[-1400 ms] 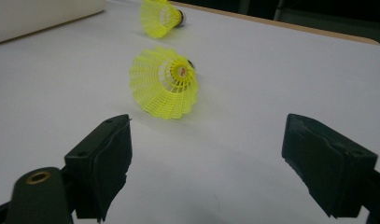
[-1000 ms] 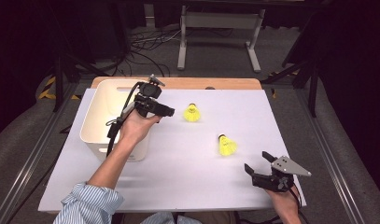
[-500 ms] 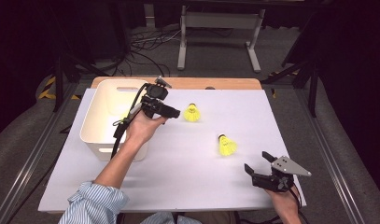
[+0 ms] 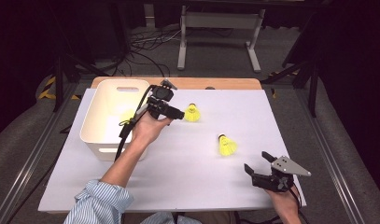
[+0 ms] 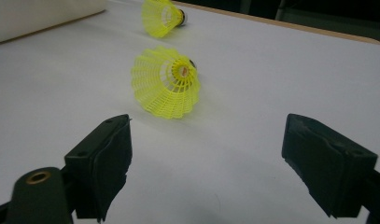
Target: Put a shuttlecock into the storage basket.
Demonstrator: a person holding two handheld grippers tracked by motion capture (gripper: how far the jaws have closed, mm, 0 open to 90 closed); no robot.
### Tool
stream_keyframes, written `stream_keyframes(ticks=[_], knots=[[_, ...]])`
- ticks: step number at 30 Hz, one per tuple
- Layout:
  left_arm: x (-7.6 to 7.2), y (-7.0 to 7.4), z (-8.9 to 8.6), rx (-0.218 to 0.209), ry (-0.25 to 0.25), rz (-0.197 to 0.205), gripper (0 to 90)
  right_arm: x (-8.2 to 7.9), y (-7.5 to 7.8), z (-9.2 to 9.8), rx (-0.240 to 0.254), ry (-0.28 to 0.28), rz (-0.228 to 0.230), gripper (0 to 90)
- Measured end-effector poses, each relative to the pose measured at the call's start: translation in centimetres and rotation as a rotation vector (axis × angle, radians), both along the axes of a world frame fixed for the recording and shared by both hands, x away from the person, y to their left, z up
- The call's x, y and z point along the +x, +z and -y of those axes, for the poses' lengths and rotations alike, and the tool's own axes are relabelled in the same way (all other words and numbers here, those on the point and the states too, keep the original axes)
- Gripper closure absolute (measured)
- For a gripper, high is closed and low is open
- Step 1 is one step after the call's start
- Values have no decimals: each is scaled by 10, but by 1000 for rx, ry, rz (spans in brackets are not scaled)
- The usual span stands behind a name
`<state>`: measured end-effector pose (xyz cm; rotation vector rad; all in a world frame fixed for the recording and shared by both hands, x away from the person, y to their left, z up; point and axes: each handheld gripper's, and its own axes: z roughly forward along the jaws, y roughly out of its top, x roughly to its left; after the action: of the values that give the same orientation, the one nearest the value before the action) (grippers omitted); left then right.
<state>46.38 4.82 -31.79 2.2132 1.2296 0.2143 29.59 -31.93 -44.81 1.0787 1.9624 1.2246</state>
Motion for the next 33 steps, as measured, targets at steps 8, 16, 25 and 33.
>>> stream_keyframes(ticks=[8,16,25,33], knots=[[4,-7,8,5,-4,-19,313,0,0,0,0,-1,-1,166],[9,-15,13,14,4,-28,319,0,0,0,0,1,-1,166],[16,-25,19,16,11,-49,330,0,0,0,1,0,-2,166],[22,-32,22,25,14,-62,331,0,0,1,3,0,-2,166]])
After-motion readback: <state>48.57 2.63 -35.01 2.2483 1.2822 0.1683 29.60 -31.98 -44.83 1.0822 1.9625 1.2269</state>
